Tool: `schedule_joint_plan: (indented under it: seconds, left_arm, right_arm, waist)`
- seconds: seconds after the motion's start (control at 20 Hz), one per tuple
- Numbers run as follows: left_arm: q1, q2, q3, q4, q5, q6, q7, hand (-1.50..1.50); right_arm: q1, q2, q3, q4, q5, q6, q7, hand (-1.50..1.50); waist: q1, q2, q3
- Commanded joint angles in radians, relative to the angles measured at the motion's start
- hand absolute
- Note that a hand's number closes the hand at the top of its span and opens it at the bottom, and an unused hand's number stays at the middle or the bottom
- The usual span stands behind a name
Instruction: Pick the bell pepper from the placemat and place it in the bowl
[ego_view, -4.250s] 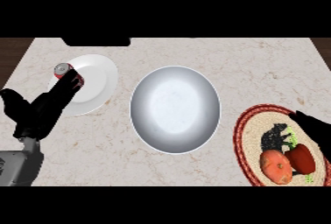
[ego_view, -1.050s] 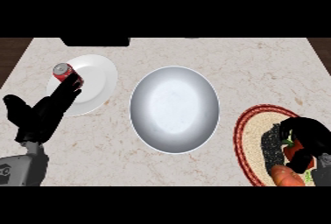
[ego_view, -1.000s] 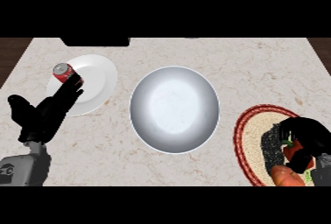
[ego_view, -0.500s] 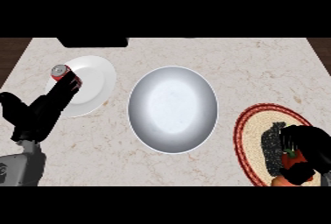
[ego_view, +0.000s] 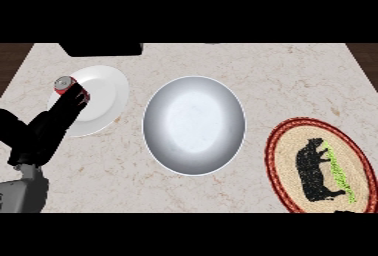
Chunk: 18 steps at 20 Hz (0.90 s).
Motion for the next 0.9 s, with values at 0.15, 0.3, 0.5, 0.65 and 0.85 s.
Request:
schedule_joint_plan:
  seconds: [0.15,0.3,0.5,0.65,0.85]
  left_arm:
    - [-0.008,-0.013,-0.011,0.008,-0.016,0.015,0.008,0.00]
    - [-0.005,-0.009,-0.009,0.031,-0.022,0.006,-0.026,0.00]
    - [0.002,0.004,-0.004,0.018,-0.016,-0.005,-0.012,0.00]
    - [-0.023,0.001,0.005,0.027,0.010,-0.012,0.001,0.00]
    - [-0.046,0.009,0.006,0.055,-0.016,0.000,-0.021,0.00]
  right_arm:
    - [0.145,0.019,0.127,-0.390,0.051,0.094,0.124,1.50]
    - [0.074,-0.025,0.154,-0.437,0.079,0.139,0.170,1.50]
    - [-0.019,-0.022,0.177,-0.443,0.082,0.177,0.246,1.50]
    - [-0.109,-0.038,0.203,-0.448,0.082,0.224,0.291,1.50]
    - [-0.249,0.073,0.289,-0.407,0.048,0.235,0.376,1.50]
  waist:
    - [0.004,-0.001,-0.001]
    - [-0.001,-0.001,-0.005]
    - [0.011,-0.003,-0.006]
    - [0.008,-0.003,-0.007]
    - [0.005,-0.002,-0.009]
